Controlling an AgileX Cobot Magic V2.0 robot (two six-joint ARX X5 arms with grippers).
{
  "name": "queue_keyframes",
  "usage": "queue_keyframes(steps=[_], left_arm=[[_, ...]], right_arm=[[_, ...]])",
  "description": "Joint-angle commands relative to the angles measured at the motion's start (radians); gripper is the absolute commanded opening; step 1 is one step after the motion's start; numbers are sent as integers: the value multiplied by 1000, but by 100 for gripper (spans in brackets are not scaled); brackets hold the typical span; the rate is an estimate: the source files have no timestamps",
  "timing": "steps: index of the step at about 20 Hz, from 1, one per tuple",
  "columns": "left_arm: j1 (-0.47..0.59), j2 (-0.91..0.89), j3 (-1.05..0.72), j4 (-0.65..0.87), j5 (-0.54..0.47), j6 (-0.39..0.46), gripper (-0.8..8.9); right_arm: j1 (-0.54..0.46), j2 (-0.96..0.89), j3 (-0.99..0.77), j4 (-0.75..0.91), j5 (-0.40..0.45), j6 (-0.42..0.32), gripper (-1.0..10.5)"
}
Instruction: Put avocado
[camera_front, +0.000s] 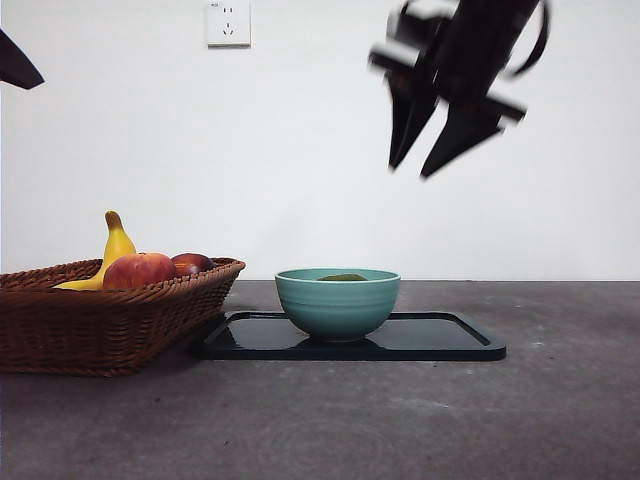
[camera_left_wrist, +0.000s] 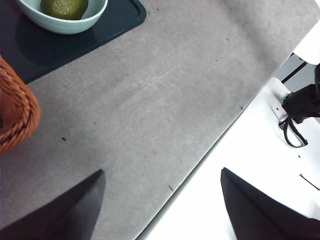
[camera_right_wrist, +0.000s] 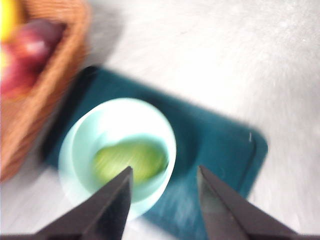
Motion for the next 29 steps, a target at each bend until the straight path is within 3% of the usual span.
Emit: queue_keyframes(steps=[1, 5, 16, 20, 26, 27, 29], left_arm=[[-5, 5, 5, 5, 8, 8, 373], [-5, 5, 5, 5, 8, 8, 373], [-5, 5, 5, 5, 8, 8, 373], [-5, 5, 5, 5, 8, 8, 373], [-5, 5, 5, 5, 8, 7, 361], [-5, 5, 5, 5, 8, 7, 316], [-5, 5, 5, 5, 8, 8, 117]], right_arm=[[23, -76, 18, -80, -3, -37, 208], [59, -258, -59, -145, -3, -38, 208], [243, -827, -534, -127, -16, 24, 207], [281, -922, -585, -135, -88, 27, 207], [283, -933, -585, -134, -86, 26, 205], [283, -933, -585, -134, -86, 27, 196], [283, -933, -585, -135, -86, 27, 84]])
